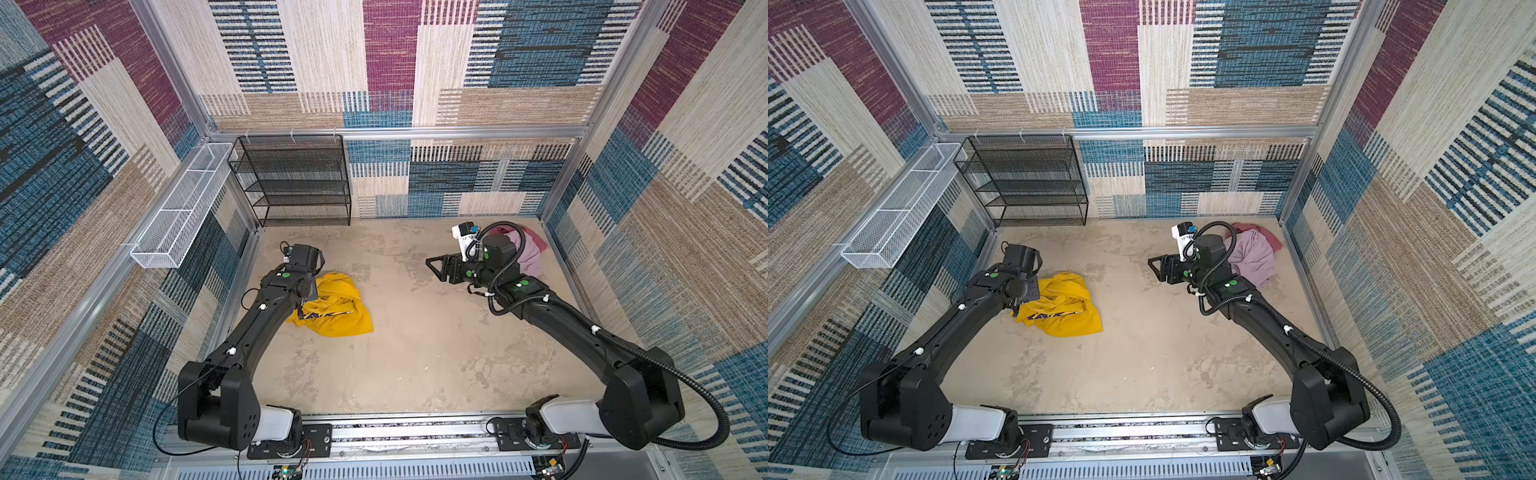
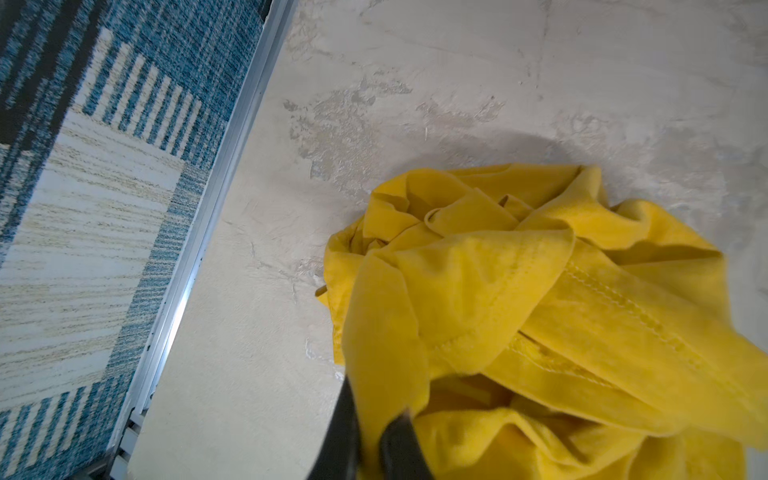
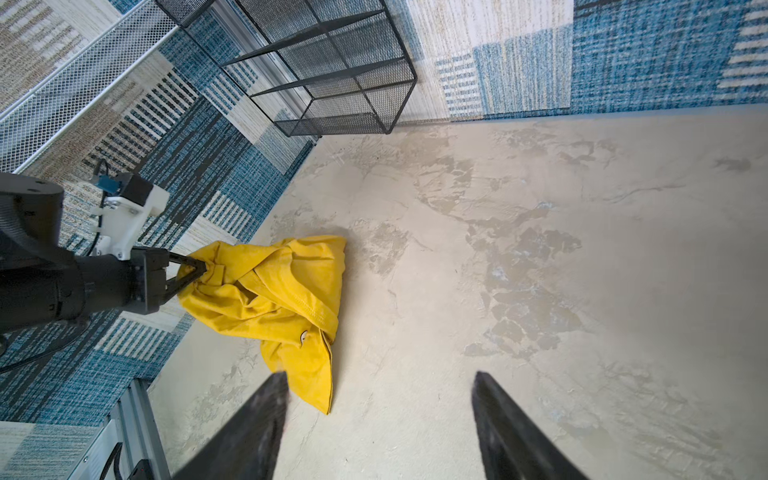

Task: Pick out a specific cloth from the pile

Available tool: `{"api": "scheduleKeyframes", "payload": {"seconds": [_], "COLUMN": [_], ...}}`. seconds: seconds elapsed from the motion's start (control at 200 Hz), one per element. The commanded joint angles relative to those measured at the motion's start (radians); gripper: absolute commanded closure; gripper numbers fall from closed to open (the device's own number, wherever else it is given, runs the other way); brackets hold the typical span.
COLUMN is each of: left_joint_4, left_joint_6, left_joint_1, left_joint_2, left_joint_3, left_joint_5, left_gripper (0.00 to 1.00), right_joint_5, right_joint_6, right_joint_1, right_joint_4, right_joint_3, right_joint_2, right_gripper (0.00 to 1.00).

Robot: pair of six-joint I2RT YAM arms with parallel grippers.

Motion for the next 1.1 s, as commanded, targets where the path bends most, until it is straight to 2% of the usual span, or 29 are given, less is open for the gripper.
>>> {"api": "scheduleKeyframes", "payload": {"seconds": [0.0, 0.356, 0.461, 0.521, 0.606, 0.726, 0.806, 0.931, 1.092], "left_joint_4": [0.061, 0.074, 0.059, 0.042, 0.022, -0.007, -0.025, -0.044, -0.048], "left_joint_6": [-0.029, -0.056, -0.070, -0.076, -0.075, -0.067, -0.058, -0.081, -0.103], "left_joint_1": [0.014, 0.041, 0.041, 0.041, 0.040, 0.032, -0.004, -0.114, -0.292], "left_joint_2": [0.029, 0.151, 0.124, 0.095, 0.036, -0.047, -0.082, -0.086, 0.015], "left_joint_3": [-0.007, 0.013, 0.015, 0.012, 0.007, 0.012, 0.026, 0.048, 0.072], "left_joint_5": [0.023, 0.024, 0.033, 0.024, 0.010, 0.017, 0.026, 0.073, 0.127], "left_gripper": [1.00, 1.00, 0.68, 0.57, 0.52, 0.52, 0.52, 0.52, 0.52], "right_joint_5": [-0.015, -0.003, 0.002, 0.005, 0.015, 0.023, 0.025, 0.034, 0.036], "right_joint_6": [0.003, 0.010, 0.007, 0.002, -0.005, -0.015, -0.017, -0.016, -0.006], "right_joint_1": [0.001, 0.002, 0.003, 0.002, 0.002, 0.003, 0.002, 0.003, 0.002], "right_joint_4": [0.018, 0.013, 0.010, 0.008, 0.006, 0.005, 0.008, 0.005, -0.001], "right_joint_3": [-0.003, -0.017, -0.023, -0.026, -0.029, -0.028, -0.028, -0.021, -0.027], "right_joint_2": [-0.008, -0.049, -0.069, -0.078, -0.081, -0.080, -0.079, -0.085, -0.107], "right_gripper": [0.27, 0.28, 0.28, 0.27, 0.27, 0.27, 0.27, 0.27, 0.27]}}
